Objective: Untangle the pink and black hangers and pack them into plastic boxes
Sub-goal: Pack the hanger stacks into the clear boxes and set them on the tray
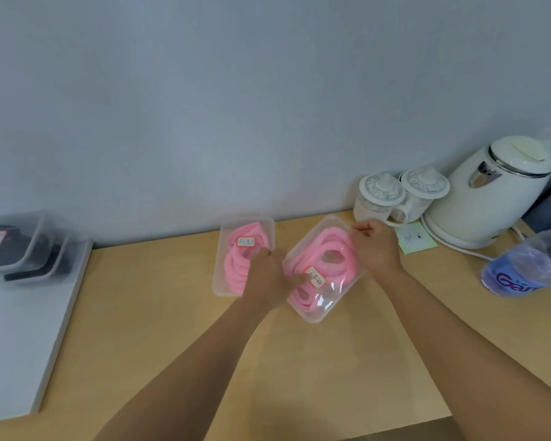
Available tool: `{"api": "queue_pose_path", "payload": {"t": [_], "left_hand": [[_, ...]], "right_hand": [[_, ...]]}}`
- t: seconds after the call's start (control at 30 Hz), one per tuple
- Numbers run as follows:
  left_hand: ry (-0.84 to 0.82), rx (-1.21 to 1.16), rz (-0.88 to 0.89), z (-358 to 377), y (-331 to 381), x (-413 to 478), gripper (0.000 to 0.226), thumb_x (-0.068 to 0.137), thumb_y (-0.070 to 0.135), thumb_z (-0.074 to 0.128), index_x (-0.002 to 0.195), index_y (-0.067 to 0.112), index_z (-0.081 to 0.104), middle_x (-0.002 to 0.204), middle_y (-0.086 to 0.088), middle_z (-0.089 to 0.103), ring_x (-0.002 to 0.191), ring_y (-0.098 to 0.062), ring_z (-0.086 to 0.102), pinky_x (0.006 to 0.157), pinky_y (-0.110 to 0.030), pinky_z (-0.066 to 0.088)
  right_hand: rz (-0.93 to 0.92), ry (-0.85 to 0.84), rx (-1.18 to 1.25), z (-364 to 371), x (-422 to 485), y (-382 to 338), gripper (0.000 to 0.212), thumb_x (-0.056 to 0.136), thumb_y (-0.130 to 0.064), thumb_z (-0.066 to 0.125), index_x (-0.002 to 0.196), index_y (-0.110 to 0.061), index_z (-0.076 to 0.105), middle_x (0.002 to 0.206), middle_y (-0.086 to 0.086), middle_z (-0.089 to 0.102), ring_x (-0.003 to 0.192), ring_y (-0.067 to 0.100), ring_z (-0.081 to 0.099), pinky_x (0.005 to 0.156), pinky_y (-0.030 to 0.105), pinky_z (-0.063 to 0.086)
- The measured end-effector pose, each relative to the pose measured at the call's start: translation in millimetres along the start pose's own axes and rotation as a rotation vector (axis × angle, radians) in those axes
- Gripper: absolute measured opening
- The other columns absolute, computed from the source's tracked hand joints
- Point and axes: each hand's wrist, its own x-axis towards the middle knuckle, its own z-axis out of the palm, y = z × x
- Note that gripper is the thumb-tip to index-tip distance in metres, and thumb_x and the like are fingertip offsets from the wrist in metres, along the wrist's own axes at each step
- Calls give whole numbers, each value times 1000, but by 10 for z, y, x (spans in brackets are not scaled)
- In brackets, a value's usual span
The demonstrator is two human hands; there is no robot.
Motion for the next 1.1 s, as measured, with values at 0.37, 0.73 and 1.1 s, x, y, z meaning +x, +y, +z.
{"api": "queue_pose_path", "payload": {"t": [0.37, 0.73, 1.1], "left_hand": [[339, -742, -359, -561, -485, -190, 6, 86, 11, 62, 80, 12, 60, 67, 0, 48, 64, -19, 47, 61, -32, 44], [489, -781, -696, -440, -630, -296, 75, 74, 40, 75, 135, 13, 42, 131, -10, 44, 116, -26, 49, 100, -43, 43], [410, -1376, -685, -522, -839, -511, 61, 68, 21, 74, 123, 2, 55, 105, -12, 66, 76, -21, 63, 54, -23, 53]], "right_hand": [[-93, -216, 221, 912, 208, -826, 14, 74, -5, 71, 74, -16, 62, 80, 1, 63, 78, 15, 57, 74, 26, 46], [141, -583, 111, 1335, 207, -753, 32, 83, -31, 61, 104, -7, 61, 94, 6, 66, 78, 19, 61, 65, 26, 47], [355, -874, 179, 989, 100, -511, 9, 87, -21, 55, 85, -16, 62, 77, 3, 61, 70, 17, 59, 62, 27, 51]]}}
